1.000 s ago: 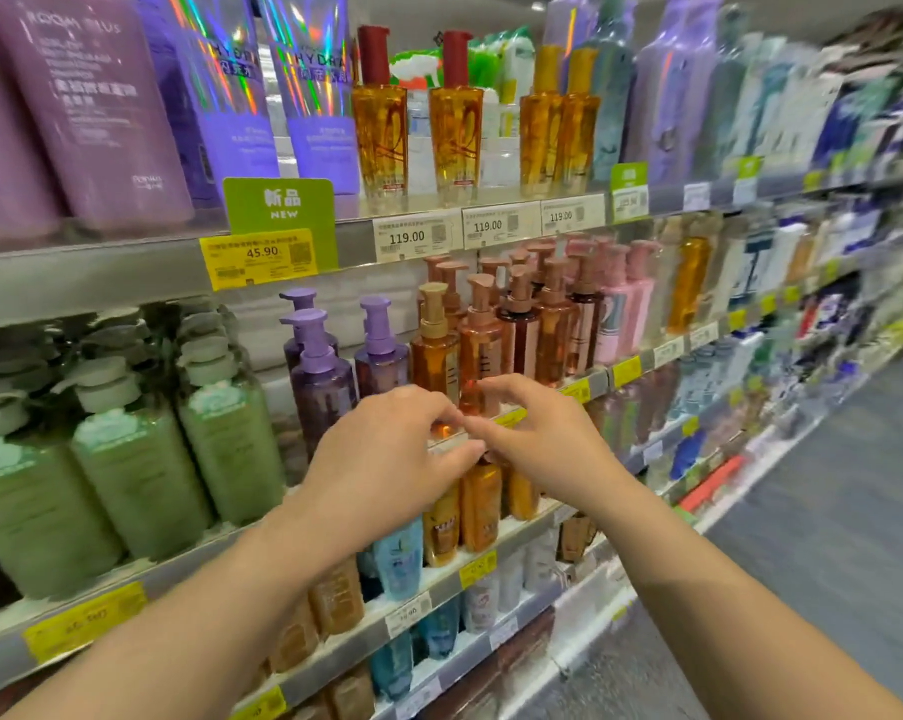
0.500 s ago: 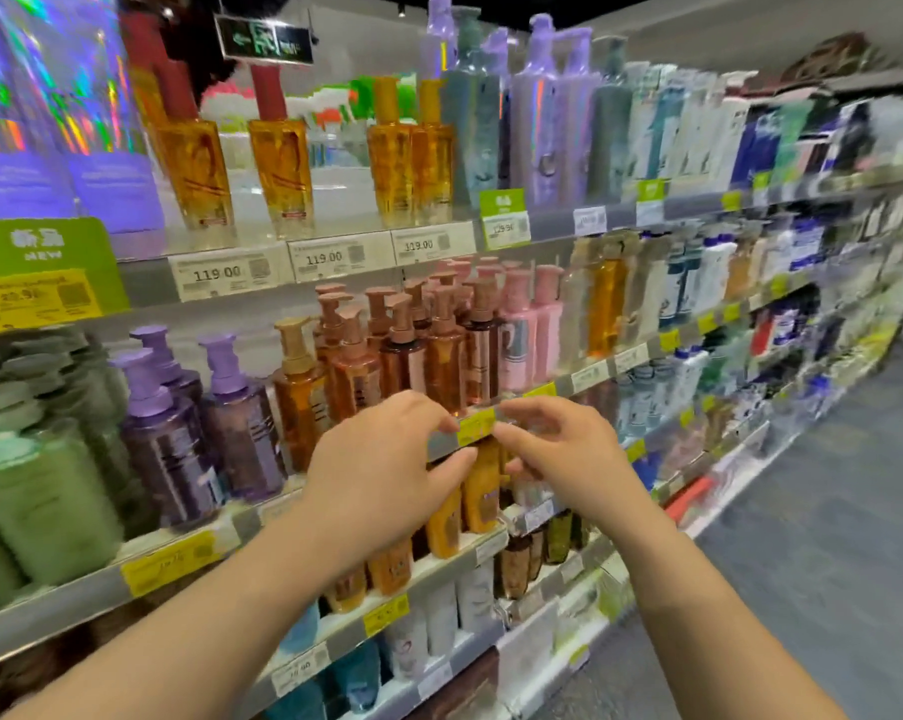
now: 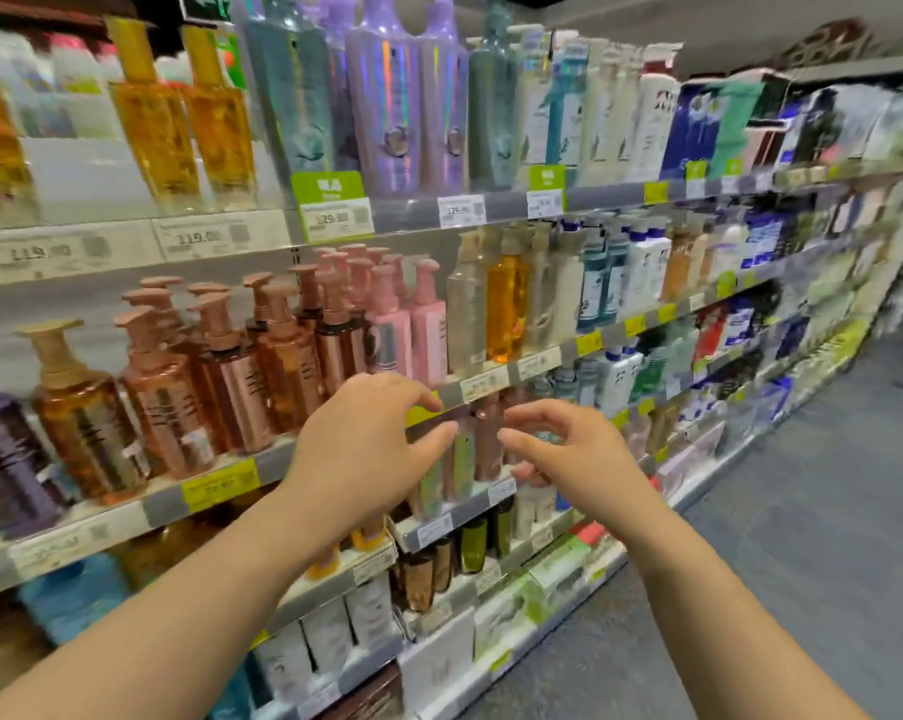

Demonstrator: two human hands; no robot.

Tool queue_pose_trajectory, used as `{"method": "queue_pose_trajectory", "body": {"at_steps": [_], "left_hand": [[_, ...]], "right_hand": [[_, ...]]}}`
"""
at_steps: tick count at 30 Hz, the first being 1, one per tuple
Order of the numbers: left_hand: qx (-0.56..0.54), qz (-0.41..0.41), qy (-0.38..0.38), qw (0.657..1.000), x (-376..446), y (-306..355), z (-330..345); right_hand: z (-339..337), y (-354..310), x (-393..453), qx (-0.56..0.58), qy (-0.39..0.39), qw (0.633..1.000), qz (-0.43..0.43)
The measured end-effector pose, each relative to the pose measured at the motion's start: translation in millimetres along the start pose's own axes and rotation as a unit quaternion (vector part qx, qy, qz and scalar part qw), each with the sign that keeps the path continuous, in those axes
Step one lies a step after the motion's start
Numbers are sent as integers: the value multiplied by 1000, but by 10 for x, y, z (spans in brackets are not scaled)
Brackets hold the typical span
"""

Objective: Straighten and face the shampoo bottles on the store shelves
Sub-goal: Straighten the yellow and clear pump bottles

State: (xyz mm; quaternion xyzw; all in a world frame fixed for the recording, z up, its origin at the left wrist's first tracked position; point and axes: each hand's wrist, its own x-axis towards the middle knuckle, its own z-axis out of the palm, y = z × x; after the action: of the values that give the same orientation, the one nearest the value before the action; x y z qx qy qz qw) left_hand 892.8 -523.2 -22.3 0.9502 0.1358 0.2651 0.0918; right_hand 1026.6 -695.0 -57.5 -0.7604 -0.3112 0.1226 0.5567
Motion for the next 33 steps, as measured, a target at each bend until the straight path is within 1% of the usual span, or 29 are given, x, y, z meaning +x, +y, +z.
{"method": "queue_pose_trajectory", "body": {"at_steps": [5,13,15,17,19,21,25,27,29,31,33], "left_hand": [[3,12,20,1000,492,45,282],[8,17,57,998,1610,-100,744],[-6,1,60,998,1885,-100,858],[-21,-16,62,998,2102,-90,981],[-21,-28,70,997,2266,-86,1098],[-11,-56,73,996,2408,-106,1187],[32,-95,39,994,2686,-133,1300],[51,-105,24,993,2800,-128,1357],[67,-117,24,991,2888,-121,1406],[76,-141,31,987,2966,-120,1444],[86,-171,31,981,3029,-108,1472]], "right_hand": [[-270,204,372,12,9,1000,4],[-580,416,1350,-10,15,1000,-7],[-677,471,1597,-28,23,999,-7],[-771,545,1830,-22,31,999,-6],[-839,625,2044,-19,35,999,-5],[-874,690,2251,-10,33,999,0],[-905,727,2679,11,21,1000,-3],[-932,705,2919,-13,17,1000,-22],[-970,711,3183,-42,22,998,-46],[-996,715,3436,-77,23,994,-71],[-999,709,3669,-105,6,990,-89]]}}
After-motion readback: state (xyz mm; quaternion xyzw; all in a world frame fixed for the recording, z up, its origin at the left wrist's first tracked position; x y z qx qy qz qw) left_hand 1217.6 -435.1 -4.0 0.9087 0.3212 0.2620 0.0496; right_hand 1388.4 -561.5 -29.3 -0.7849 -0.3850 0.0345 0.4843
